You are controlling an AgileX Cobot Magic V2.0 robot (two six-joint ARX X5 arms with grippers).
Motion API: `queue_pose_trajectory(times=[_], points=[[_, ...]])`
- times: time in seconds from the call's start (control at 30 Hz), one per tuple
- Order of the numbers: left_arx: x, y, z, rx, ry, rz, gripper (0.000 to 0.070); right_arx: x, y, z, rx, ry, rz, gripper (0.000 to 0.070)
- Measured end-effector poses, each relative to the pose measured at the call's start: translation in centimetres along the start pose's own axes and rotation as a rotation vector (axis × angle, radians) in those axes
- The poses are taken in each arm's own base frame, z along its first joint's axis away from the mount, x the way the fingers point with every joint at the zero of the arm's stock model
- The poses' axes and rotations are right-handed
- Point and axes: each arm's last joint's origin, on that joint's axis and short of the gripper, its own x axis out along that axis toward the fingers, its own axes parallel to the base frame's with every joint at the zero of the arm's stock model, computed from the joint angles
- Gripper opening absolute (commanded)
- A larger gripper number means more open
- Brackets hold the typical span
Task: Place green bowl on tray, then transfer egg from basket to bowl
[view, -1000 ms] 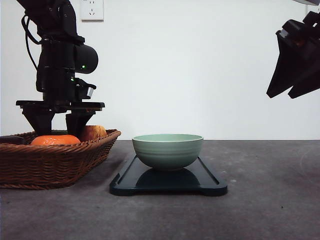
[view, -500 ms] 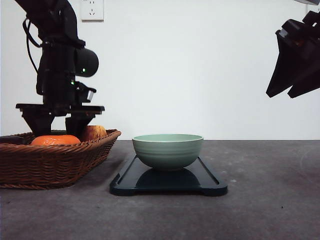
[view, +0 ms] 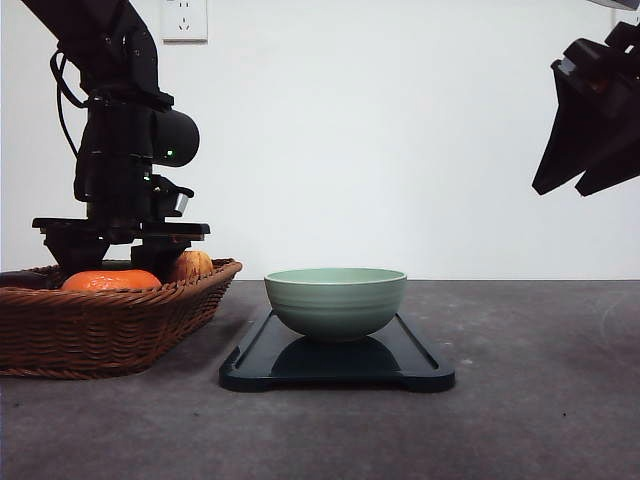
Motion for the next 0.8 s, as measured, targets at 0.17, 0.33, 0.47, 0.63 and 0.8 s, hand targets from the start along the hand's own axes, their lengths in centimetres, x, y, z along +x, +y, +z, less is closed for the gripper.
queue_pose_trajectory(times=[0.17, 0.33, 0.47, 0.63, 0.8], points=[[0.0, 0.0, 0.0, 0.000, -0.001, 0.001, 0.0256, 0.0, 0.0, 0.0, 0.000, 0.000, 0.000, 0.0334], [0.0, 0.0, 0.0, 0.000, -0.001, 0.002, 0.0257, 0.0, 0.0, 0.0, 0.000, 0.000, 0.000, 0.0335], [0.0, 0.0, 0.0, 0.000, -0.001, 0.007, 0.0257, 0.0, 0.0, 0.0, 0.000, 0.000, 0.000, 0.0334], [0.0, 0.1, 0.0, 0.000, -0.002, 0.037, 0.0257, 0.0, 0.0, 0.0, 0.000, 0.000, 0.000, 0.0334], [-1.2, 0.2, -0.2, -0.001, -0.022, 0.040, 0.0257, 0.0, 0.0, 0.0, 0.000, 0.000, 0.000, 0.0334]])
